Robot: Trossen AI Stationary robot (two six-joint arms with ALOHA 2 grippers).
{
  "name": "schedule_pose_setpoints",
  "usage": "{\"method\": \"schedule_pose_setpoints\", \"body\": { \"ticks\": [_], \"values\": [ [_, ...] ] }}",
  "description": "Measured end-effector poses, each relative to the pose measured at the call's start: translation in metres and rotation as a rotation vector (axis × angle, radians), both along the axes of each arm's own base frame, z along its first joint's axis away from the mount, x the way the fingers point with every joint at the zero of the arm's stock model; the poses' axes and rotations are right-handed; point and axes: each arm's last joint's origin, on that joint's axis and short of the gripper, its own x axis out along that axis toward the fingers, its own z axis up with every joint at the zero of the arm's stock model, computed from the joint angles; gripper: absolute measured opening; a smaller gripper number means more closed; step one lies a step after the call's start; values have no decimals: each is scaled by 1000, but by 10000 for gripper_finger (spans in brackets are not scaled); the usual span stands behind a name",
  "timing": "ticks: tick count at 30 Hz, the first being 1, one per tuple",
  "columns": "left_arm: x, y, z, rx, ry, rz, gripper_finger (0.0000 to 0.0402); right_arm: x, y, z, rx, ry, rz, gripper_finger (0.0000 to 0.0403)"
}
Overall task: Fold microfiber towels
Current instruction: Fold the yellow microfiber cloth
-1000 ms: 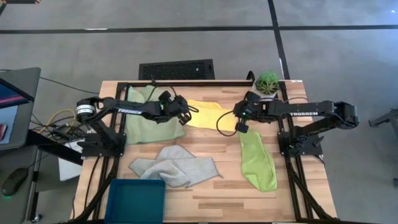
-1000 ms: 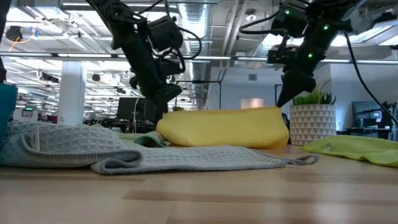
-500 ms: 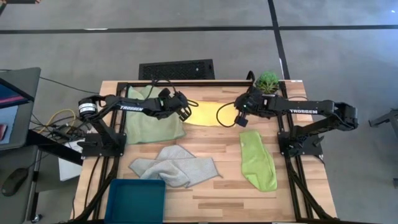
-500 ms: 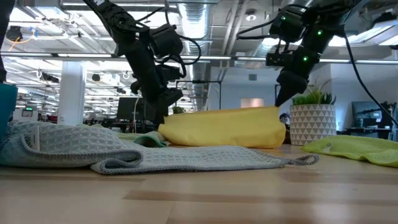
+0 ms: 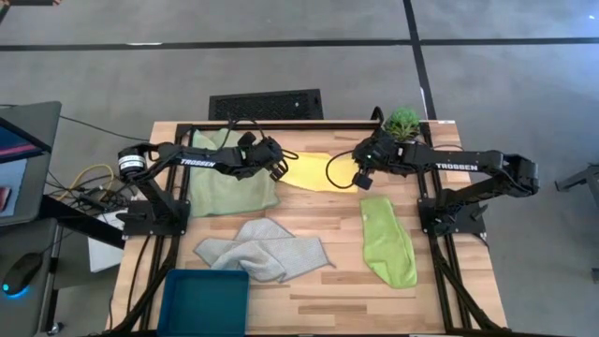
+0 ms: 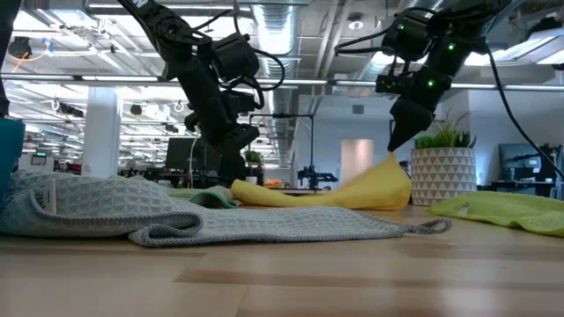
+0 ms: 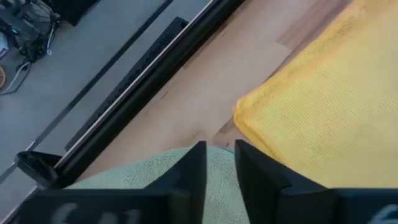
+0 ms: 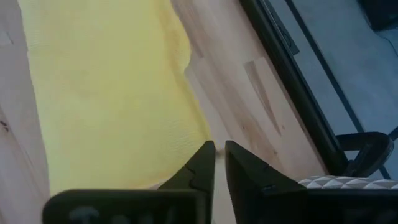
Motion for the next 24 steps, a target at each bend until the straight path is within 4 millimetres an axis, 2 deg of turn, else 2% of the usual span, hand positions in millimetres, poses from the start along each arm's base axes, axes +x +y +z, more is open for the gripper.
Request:
{"method": "schedule_pose_setpoints", "body": {
  "ticks": [7,12,16,19,24],
  "values": [
    [0,0,0,6,8,-16,154,0,0,0,6,-24,-38,132],
    [3,-5,-1,-41,40,-152,170,0,0,1,4,-23,-31,185],
    [9,-22,-2,-80,106,-394,171,1,2,0,23,-26,-5,206],
    [14,-39,-2,-90,141,-554,171,4,9,0,60,-18,92,211],
    [16,-60,-4,-58,215,-668,171,7,25,-3,105,32,315,209]
  ]
}}
